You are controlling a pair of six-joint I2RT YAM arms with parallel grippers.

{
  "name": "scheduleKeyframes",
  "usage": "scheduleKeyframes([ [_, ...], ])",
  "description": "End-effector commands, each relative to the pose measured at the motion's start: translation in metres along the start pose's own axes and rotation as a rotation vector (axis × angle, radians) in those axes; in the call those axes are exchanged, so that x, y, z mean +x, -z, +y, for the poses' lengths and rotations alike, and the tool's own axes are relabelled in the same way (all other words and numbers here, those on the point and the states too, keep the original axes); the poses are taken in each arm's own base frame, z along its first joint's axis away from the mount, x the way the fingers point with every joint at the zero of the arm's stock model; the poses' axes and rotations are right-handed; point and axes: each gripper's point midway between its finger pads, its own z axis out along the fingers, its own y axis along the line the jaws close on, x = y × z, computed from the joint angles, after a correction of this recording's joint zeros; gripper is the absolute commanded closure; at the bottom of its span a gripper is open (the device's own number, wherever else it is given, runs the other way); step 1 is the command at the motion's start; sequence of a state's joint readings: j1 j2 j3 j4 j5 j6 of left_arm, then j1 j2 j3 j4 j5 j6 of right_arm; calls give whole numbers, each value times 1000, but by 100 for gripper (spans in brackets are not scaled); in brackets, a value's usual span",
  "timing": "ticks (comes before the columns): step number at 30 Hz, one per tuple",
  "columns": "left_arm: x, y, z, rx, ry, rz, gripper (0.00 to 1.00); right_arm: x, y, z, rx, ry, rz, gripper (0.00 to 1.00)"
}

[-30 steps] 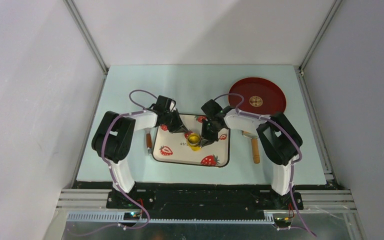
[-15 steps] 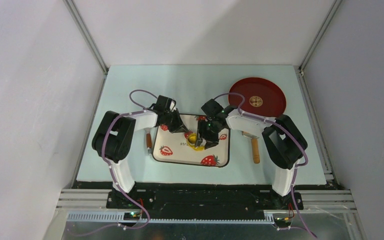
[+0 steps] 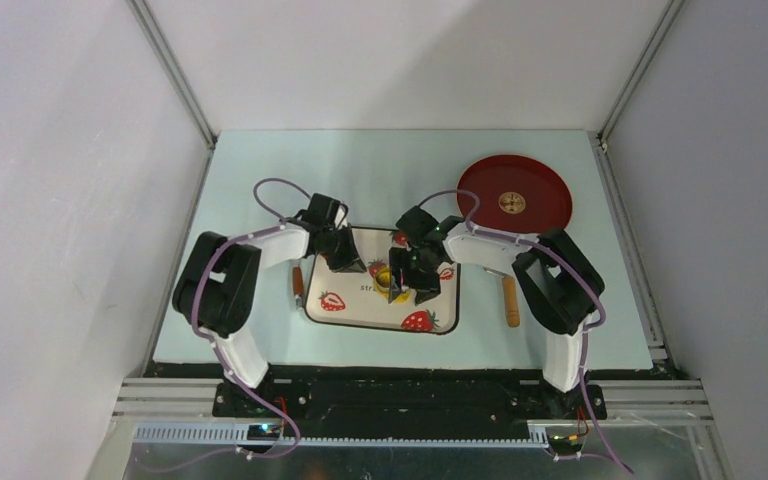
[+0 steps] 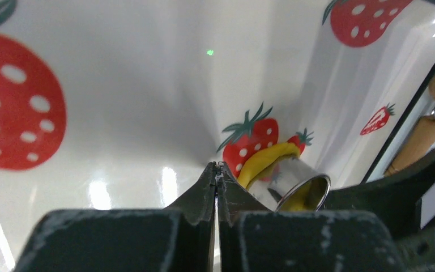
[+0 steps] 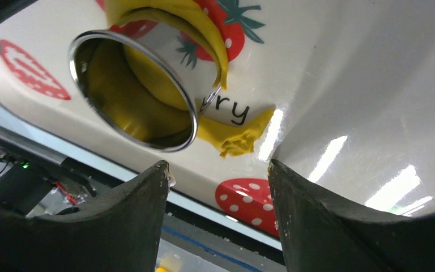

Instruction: Roll out the dumpling wrappers from the dough

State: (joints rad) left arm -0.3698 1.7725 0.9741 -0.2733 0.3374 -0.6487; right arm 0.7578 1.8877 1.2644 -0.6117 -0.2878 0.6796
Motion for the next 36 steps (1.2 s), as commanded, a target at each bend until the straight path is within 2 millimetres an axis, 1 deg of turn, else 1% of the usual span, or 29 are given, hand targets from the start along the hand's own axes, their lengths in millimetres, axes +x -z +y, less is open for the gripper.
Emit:
scheduleKeyframes([
  [1, 0, 26, 3, -20, -62, -42, 95, -8, -15, -2, 30, 42, -44, 31],
  [4, 5, 34, 7, -20, -56, -52, 93, -16, -18, -4, 34, 33, -69, 31],
  [6, 8, 34, 15, -34, -38, -45, 92, -20, -21, -1, 23, 44, -87, 31],
  [9, 12, 31, 26, -57, -12, -25, 92, -18, -25, 6, 7, 76, -92, 31],
  [12, 16, 27, 30, -61, -2, -2, 92, -15, -28, 14, -10, 106, -95, 32],
  [15, 18, 25, 32, -63, 1, 7, 92, -10, -29, 25, -29, 135, -103, 33],
  [16, 19, 26, 31, -61, -2, 7, 92, -9, -28, 31, -43, 147, -112, 33],
  [19, 19, 31, 28, -47, -18, -6, 91, -10, -24, 46, -78, 163, -144, 34],
  [21, 18, 37, 26, -36, -26, -20, 89, -11, -23, 56, -112, 171, -157, 35],
  [22, 19, 39, 27, -33, -24, -21, 85, -10, -23, 60, -127, 169, -156, 35],
  [23, 17, 43, 23, -16, -28, -33, 82, -11, -22, 66, -147, 175, -165, 35],
  [24, 15, 48, 22, -5, -25, -45, 78, -10, -23, 69, -159, 172, -160, 34],
  [26, 14, 55, 20, 20, -19, -55, 73, -9, -24, 76, -187, 170, -160, 33],
  [27, 14, 58, 20, 29, -17, -59, 72, -7, -25, 82, -212, 178, -153, 33],
  [29, 13, 64, 24, 53, 0, -61, 63, -5, -24, 90, -243, 178, -147, 31],
  [30, 17, 66, 21, 83, -2, -45, 62, -6, -23, 95, -261, 183, -152, 30],
  [31, 18, 67, 21, 93, -4, -40, 59, -4, -22, 98, -274, 189, -149, 29],
  [32, 23, 68, 19, 118, -6, -21, 56, -4, -21, 102, -290, 196, -152, 27],
  [33, 26, 68, 18, 131, -8, -11, 51, -2, -20, 105, -301, 200, -146, 27],
  [35, 36, 69, 15, 162, -2, 23, 46, -2, -17, 107, -305, 203, -153, 24],
  [36, 41, 69, 14, 179, 2, 43, 45, -2, -15, 106, -300, 201, -155, 22],
])
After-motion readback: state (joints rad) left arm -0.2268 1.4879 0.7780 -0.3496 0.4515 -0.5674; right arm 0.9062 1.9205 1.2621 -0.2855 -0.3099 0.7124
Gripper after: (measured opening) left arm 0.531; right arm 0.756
